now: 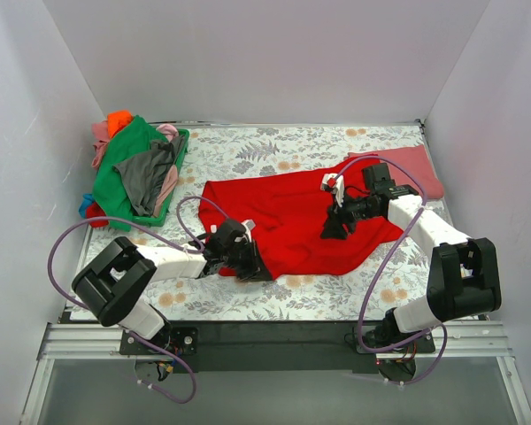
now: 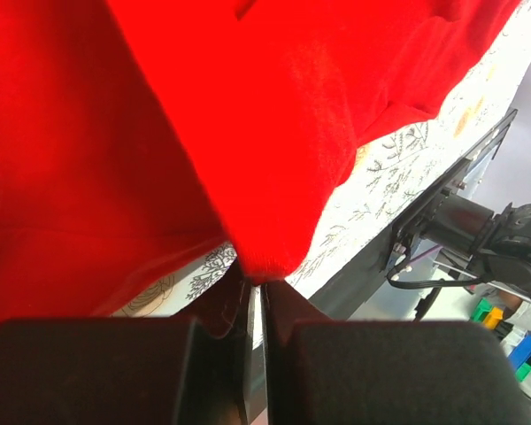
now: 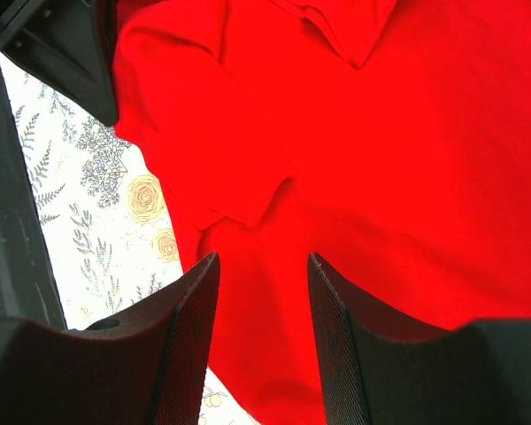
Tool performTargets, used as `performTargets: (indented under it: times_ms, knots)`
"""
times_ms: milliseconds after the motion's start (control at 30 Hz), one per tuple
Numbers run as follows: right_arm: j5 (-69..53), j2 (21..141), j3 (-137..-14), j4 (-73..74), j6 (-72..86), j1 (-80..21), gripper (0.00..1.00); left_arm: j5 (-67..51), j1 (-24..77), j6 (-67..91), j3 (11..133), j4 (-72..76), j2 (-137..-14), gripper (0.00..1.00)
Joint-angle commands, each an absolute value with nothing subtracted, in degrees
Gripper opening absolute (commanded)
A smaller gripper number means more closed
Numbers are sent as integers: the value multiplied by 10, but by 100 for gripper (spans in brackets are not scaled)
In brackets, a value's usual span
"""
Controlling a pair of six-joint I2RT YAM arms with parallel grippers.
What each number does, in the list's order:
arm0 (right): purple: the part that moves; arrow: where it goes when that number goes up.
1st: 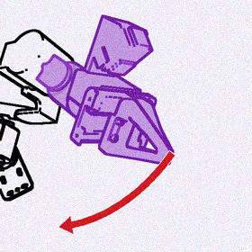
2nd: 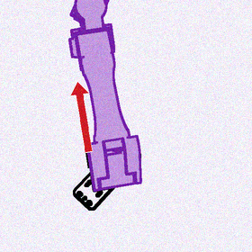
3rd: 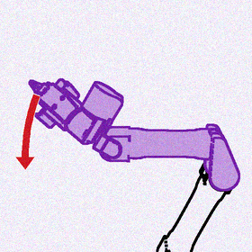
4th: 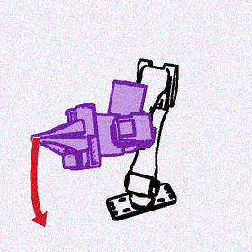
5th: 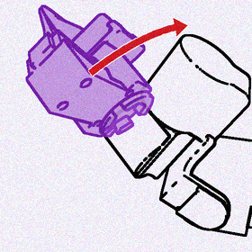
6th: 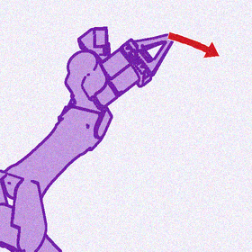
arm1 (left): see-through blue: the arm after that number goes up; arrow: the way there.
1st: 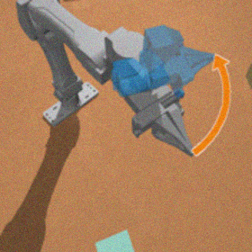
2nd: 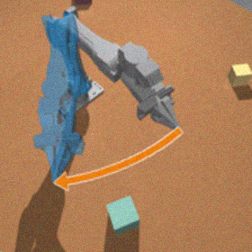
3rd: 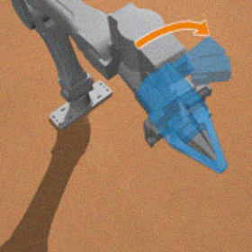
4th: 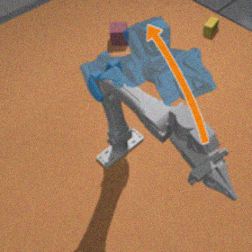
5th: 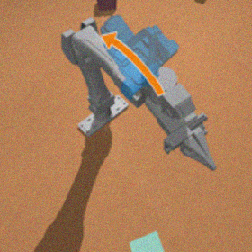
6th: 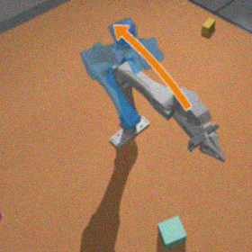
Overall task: Fold and stack the t-shirts
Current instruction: Fold the tshirt
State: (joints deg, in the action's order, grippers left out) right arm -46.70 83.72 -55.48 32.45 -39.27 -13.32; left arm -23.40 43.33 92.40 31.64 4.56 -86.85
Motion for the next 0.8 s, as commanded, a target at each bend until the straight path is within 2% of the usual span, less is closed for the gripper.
performTargets:
  times_ms: [0, 200, 333, 567, 667, 767]
  knots:
    - [-479, 830, -554, 318, -402, -129, 52, -239, 436, 913, 330, 54, -846, 0]
    - [-446, 805, -555, 344, -425, -118, 52, -253, 436, 911, 321, 19, -789, 0]
    - [-382, 763, -548, 366, -426, -88, 52, -256, 436, 911, 300, -22, -738, 0]
    - [-295, 719, -531, 382, -416, 44, 52, -247, 436, 918, 258, -53, -664, 0]
    - [-261, 718, -534, 375, -392, 70, 51, -245, 436, 918, 250, -64, -639, 0]
    - [-223, 733, -539, 349, -335, 100, 47, -251, 436, 915, 243, -76, -606, 0]
